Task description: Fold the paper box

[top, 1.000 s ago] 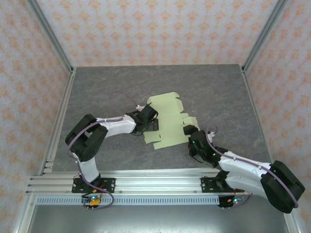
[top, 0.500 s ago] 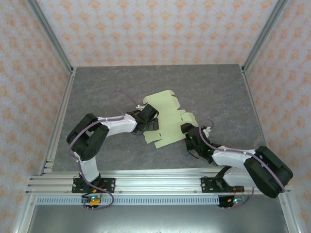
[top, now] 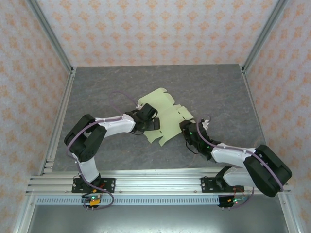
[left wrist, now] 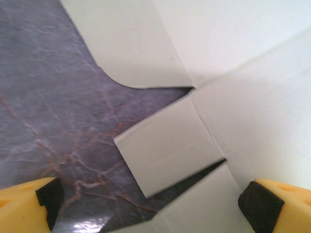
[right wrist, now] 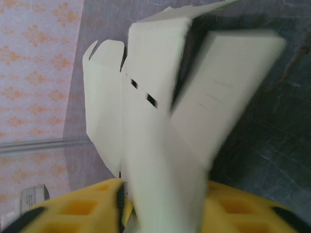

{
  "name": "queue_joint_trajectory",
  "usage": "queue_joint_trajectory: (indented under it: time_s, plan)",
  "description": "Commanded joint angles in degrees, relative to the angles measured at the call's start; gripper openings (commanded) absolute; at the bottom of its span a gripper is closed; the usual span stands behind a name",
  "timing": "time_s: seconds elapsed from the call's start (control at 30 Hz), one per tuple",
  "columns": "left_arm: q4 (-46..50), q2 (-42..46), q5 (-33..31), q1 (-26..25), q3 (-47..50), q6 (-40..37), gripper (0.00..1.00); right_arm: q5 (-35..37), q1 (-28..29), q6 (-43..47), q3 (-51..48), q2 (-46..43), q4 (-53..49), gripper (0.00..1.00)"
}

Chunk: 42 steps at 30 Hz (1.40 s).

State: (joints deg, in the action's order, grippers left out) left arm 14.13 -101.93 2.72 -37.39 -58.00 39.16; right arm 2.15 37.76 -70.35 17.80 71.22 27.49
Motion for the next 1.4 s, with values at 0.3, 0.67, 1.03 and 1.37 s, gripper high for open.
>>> queue_joint_trajectory:
  time_s: [0.3, 0.67, 1.03, 1.37]
  plan:
    - [6.29, 13.97, 6.33, 0.13, -0.57, 0.13, 1.0, -2.77, -0.58, 14.96, 8.85, -5.34, -11.71, 0.14]
    - [16.35, 31.46, 0.33, 5.37, -0.14, -0.1, 1.0, 1.67, -0.58, 52.1, 23.46, -14.37, -33.3, 0.0]
    - [16.08, 40.0, -5.53, 9.98, 4.5, 1.65, 1.0, 5.96, -0.17, 93.51, 45.04, -9.25, -55.04, 0.0]
    - [15.27, 40.5, -5.62, 13.6, 10.41, 3.56, 1.0, 7.09, 11.03, 108.9, 39.44, 3.0, -58.69, 0.09]
